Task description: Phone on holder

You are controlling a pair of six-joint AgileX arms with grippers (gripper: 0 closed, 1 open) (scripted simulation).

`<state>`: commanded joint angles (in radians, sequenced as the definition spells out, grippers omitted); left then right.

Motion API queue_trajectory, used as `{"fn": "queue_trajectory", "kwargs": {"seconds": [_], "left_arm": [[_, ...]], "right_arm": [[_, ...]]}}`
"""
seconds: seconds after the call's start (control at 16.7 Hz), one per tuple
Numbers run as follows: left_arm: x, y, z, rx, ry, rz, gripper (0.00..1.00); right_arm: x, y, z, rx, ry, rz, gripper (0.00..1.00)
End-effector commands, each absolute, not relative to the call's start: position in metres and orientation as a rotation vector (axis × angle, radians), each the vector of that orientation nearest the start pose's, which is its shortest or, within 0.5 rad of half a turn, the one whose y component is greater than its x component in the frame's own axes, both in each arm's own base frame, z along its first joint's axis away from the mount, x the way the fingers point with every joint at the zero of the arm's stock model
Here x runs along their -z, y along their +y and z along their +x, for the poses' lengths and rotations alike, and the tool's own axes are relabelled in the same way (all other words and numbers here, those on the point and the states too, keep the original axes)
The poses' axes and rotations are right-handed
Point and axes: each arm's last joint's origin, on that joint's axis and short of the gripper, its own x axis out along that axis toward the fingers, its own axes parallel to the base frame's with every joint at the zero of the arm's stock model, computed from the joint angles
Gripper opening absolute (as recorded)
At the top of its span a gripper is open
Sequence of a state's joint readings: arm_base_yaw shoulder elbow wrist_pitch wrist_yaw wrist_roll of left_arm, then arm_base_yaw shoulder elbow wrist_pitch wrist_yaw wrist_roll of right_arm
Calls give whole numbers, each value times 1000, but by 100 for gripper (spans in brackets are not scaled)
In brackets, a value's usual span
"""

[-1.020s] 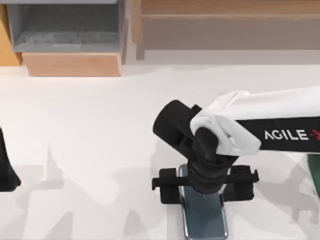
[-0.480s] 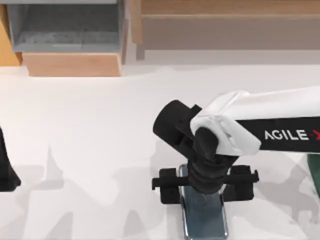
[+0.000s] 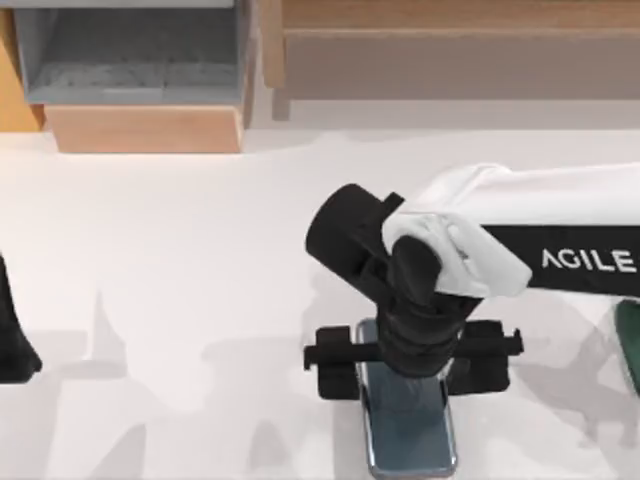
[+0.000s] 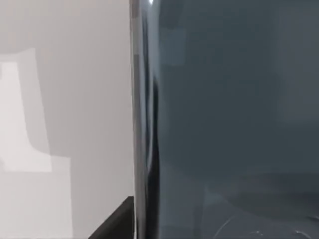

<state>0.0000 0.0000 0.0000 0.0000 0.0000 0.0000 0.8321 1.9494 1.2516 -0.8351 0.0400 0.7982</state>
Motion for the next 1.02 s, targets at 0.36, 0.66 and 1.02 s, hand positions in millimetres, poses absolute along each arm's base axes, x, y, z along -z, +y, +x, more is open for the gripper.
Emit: {"fn": "queue_trajectory", "kwargs": {"seconds": [0.36, 0.66, 1.02], "left_arm": [[-160, -1, 106, 0, 0, 0, 100], [-160, -1, 106, 0, 0, 0, 100], [-160, -1, 106, 0, 0, 0, 100]], "right_arm": [[-155, 262, 245, -76, 1459, 11, 0], [-221, 232, 262, -183, 1253, 107, 0], [-302, 154, 256, -233, 912, 169, 0]]}}
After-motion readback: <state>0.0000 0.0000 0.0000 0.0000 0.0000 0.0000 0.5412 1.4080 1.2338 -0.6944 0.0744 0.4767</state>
